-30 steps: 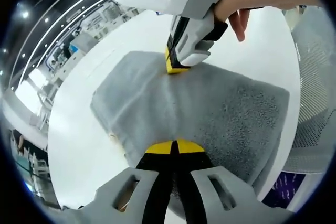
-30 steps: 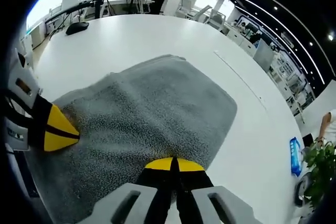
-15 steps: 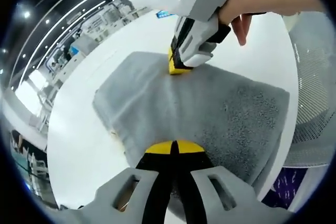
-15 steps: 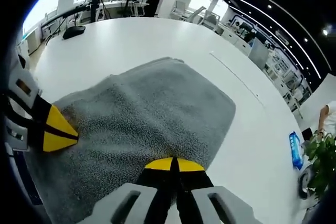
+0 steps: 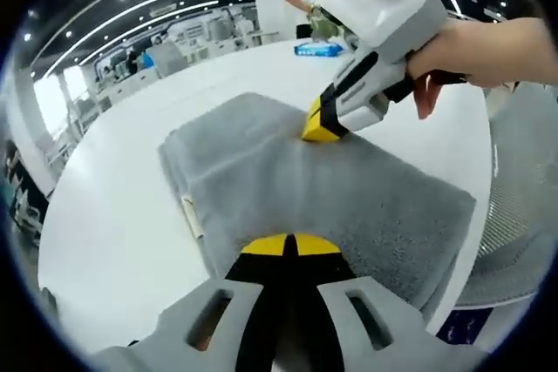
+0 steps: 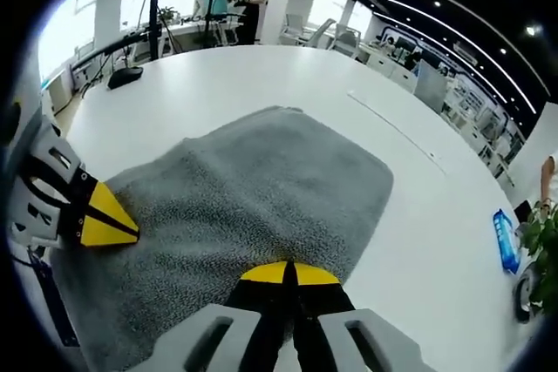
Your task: Open the folded towel by lifting each exposed corner and separating the folded layers until the towel lies flat within the target outline without major curled edges
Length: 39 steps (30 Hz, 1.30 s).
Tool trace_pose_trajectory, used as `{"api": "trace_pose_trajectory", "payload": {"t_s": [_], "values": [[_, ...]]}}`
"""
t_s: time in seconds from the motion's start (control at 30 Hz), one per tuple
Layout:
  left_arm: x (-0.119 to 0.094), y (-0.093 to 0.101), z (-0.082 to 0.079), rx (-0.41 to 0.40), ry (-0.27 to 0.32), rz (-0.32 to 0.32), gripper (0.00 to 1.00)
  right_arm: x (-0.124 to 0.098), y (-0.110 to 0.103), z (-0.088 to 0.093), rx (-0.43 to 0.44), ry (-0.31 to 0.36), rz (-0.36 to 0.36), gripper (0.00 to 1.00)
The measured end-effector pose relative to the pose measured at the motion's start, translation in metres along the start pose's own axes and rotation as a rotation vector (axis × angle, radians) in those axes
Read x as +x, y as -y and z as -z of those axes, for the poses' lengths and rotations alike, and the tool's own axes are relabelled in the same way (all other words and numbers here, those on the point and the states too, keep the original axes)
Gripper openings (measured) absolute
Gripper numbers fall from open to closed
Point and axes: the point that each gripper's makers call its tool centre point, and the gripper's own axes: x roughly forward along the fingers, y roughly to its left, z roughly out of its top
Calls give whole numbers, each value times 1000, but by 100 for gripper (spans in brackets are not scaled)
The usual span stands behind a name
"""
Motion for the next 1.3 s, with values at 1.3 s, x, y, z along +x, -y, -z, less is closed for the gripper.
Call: {"api": "trace_pose_trajectory", "payload": {"t_s": [1.3], "values": [[-77,-7,42,-335,99,-82,1,-65,-153,-42,346,224,-473,9]]}}
